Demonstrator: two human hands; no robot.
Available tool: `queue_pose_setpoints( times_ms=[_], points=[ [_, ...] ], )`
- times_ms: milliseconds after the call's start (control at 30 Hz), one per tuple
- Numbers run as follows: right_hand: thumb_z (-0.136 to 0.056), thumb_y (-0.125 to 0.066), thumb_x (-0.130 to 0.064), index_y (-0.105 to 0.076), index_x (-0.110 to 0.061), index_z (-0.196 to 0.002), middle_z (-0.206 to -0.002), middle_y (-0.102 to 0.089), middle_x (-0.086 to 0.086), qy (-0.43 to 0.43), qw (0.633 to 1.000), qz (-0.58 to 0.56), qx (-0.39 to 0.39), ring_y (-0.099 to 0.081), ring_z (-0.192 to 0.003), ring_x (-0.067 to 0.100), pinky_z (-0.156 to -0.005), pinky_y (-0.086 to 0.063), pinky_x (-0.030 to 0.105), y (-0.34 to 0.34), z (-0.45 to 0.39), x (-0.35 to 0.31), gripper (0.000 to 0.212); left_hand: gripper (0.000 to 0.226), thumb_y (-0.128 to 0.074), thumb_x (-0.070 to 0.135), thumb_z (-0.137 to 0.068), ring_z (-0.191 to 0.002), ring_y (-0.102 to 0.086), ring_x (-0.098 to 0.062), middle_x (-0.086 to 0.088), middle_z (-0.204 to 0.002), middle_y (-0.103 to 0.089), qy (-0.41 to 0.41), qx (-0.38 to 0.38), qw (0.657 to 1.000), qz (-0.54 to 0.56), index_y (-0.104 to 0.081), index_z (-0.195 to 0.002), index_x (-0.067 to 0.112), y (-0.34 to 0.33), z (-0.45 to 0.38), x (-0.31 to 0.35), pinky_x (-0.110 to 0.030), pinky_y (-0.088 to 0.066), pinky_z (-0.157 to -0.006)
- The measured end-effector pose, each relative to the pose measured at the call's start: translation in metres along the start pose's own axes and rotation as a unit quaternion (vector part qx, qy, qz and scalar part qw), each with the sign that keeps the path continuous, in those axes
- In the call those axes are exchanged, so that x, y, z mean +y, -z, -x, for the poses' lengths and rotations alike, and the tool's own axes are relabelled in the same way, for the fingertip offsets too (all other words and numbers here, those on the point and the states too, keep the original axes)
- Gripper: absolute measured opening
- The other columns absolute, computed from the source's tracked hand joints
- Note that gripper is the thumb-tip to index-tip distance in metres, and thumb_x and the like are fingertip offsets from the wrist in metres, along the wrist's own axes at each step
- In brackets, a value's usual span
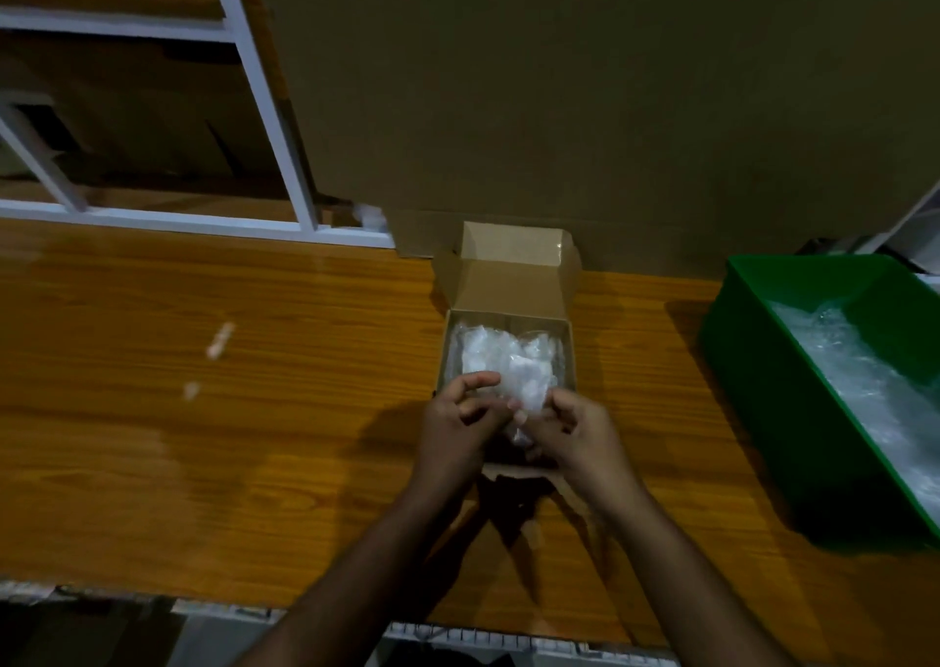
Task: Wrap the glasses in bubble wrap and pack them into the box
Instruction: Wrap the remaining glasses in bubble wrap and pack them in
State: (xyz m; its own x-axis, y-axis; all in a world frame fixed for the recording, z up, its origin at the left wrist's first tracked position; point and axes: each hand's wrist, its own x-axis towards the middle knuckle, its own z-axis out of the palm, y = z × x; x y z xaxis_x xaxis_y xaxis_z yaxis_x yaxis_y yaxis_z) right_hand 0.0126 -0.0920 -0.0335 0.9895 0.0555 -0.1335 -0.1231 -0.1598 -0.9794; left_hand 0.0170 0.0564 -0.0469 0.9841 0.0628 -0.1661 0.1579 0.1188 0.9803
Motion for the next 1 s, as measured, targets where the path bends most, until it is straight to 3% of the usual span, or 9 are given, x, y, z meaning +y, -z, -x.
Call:
queue_pose_setpoints(
  times_ms=[67, 200, 300, 367, 500, 633, 767, 900, 1000],
  points=[
    [-0.092, -0.07, -0.015, -0.071, -0.015, -0.093, -0.083, -0.071, -0.002, 0.033, 0.994, 0.079, 0.07, -0.07, -0.077, 0.012, -0.062, -0.057, 0.024, 0.003, -0.021, -0.008, 0.002, 0.031, -0.075, 0.015, -0.088, -0.096, -0.072, -0.009, 0.003, -0.105, -0.076, -0.014, -0.012, 1.0, -0.001, -0.063, -0.115, 0.025, 0.006, -0.011, 0.004, -0.026, -0.059, -0.073],
    [-0.094, -0.068, -0.022, -0.068, -0.031, -0.104, -0.085, -0.064, -0.022, 0.118, 0.951, 0.224, 0.179, -0.062, -0.079, -0.005, -0.066, -0.05, 0.014, 0.024, -0.078, -0.026, 0.014, 0.026, -0.073, 0.018, -0.09, -0.098, -0.069, -0.006, 0.005, -0.104, -0.074, -0.121, 0.047, 0.987, -0.093, -0.064, -0.114, 0.022, 0.031, -0.041, 0.015, -0.024, -0.059, -0.076],
    [-0.092, -0.067, -0.015, -0.074, -0.019, -0.108, -0.092, -0.067, -0.011, 0.197, 0.904, 0.35, 0.15, -0.062, -0.082, 0.006, -0.067, -0.039, 0.006, 0.03, -0.117, -0.032, 0.018, 0.026, -0.074, 0.024, -0.089, -0.103, -0.065, -0.01, 0.009, -0.11, -0.068, -0.17, 0.072, 0.96, -0.212, -0.065, -0.114, 0.023, 0.049, -0.079, 0.024, -0.03, -0.059, -0.08],
    [-0.092, -0.066, -0.014, -0.073, -0.019, -0.112, -0.1, -0.066, -0.005, 0.206, 0.868, 0.441, 0.099, -0.057, -0.092, 0.011, -0.073, -0.04, 0.017, 0.024, -0.136, -0.032, 0.022, 0.04, -0.074, 0.034, -0.087, -0.113, -0.056, -0.015, 0.009, -0.119, -0.062, -0.187, 0.034, 0.942, -0.275, -0.062, -0.124, 0.027, 0.058, -0.108, 0.029, -0.035, -0.055, -0.085],
    [-0.092, -0.062, -0.019, -0.071, -0.021, -0.111, -0.102, -0.065, 0.001, 0.248, 0.793, 0.555, 0.022, -0.053, -0.103, 0.019, -0.078, -0.045, 0.032, 0.009, -0.15, -0.026, 0.021, 0.055, -0.072, 0.044, -0.087, -0.122, -0.034, -0.02, 0.005, -0.132, -0.057, -0.24, -0.061, 0.863, -0.44, -0.054, -0.138, 0.037, 0.056, -0.15, 0.035, -0.033, -0.036, -0.098],
    [-0.093, -0.061, -0.022, -0.072, -0.023, -0.109, -0.101, -0.063, 0.001, 0.256, 0.765, 0.591, -0.003, -0.052, -0.101, 0.02, -0.076, -0.051, 0.038, 0.01, -0.15, -0.025, 0.02, 0.034, -0.061, 0.051, -0.089, -0.12, -0.038, -0.026, 0.004, -0.135, -0.057, -0.314, -0.078, 0.77, -0.55, -0.067, -0.12, 0.039, 0.047, -0.167, 0.036, -0.032, -0.027, -0.094],
    [-0.092, -0.061, -0.02, -0.071, -0.021, -0.111, -0.098, -0.061, 0.001, 0.258, 0.766, 0.587, -0.048, -0.056, -0.093, 0.021, -0.075, -0.052, 0.04, 0.008, -0.147, -0.022, 0.021, 0.023, -0.061, 0.043, -0.092, -0.115, -0.042, -0.021, 0.007, -0.121, -0.063, -0.347, -0.09, 0.747, -0.561, -0.074, -0.108, 0.032, 0.046, -0.166, 0.03, -0.035, -0.031, -0.091],
    [-0.096, -0.052, -0.023, -0.063, -0.02, -0.12, -0.107, -0.065, 0.002, 0.238, 0.768, 0.592, -0.063, -0.057, -0.096, 0.019, -0.081, -0.05, 0.033, 0.009, -0.138, -0.008, 0.026, 0.022, -0.057, 0.035, -0.096, -0.099, -0.047, -0.016, 0.009, -0.113, -0.068, -0.348, -0.146, 0.734, -0.564, -0.07, -0.113, 0.028, 0.051, -0.161, 0.023, -0.039, -0.04, -0.086],
    [-0.098, -0.048, -0.027, -0.061, -0.021, -0.122, -0.109, -0.067, 0.002, 0.231, 0.772, 0.588, -0.06, -0.057, -0.096, 0.018, -0.083, -0.05, 0.034, 0.008, -0.136, -0.004, 0.028, 0.024, -0.052, 0.033, -0.099, -0.099, -0.05, -0.019, 0.003, -0.114, -0.069, -0.326, -0.156, 0.725, -0.586, -0.066, -0.116, 0.025, 0.05, -0.158, 0.023, -0.038, -0.037, -0.087]
  ],
)
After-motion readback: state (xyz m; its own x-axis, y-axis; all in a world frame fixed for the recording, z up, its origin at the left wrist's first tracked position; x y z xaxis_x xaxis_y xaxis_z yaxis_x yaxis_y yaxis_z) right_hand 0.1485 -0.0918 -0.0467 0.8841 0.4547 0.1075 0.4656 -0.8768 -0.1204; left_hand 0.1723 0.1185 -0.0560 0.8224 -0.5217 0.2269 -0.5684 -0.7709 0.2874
